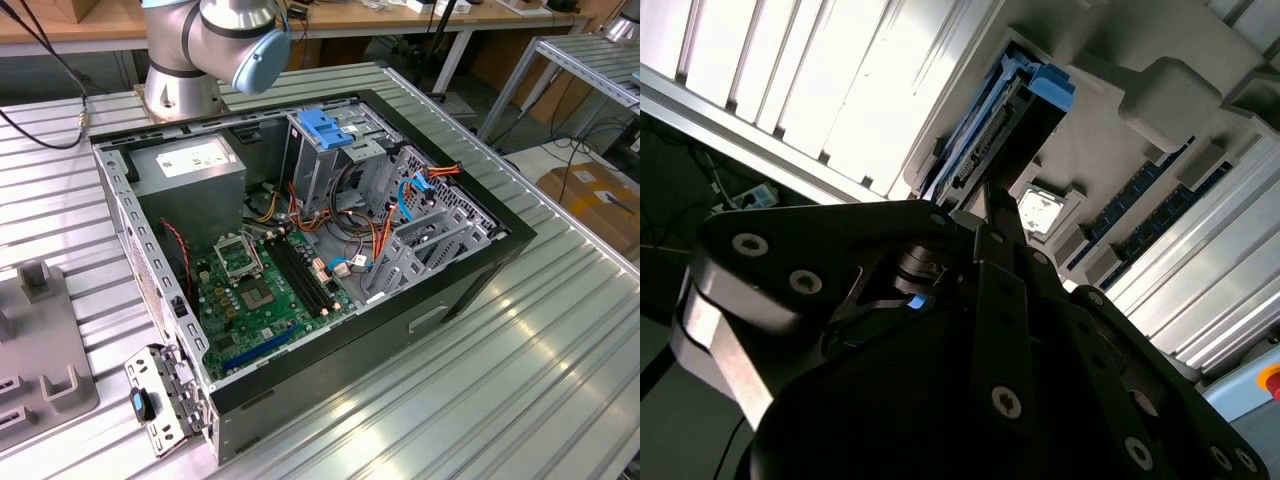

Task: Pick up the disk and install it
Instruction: 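Pick up the disk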

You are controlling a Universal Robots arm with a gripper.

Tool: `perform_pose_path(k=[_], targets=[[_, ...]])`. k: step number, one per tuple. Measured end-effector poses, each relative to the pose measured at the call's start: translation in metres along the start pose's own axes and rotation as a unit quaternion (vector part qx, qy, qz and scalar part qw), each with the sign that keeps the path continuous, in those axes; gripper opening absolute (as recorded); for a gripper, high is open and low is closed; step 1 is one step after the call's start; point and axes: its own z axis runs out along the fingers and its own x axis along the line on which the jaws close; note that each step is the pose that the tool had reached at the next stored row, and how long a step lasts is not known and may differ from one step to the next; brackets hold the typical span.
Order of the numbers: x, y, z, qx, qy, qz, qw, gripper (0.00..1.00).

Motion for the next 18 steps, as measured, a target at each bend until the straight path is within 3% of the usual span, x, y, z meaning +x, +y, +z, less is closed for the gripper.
perform_pose_path(k=[18], targets=[[0.0001, -0.0001, 0.0036, 0.0, 0.0, 0.0, 1.0, 0.11]])
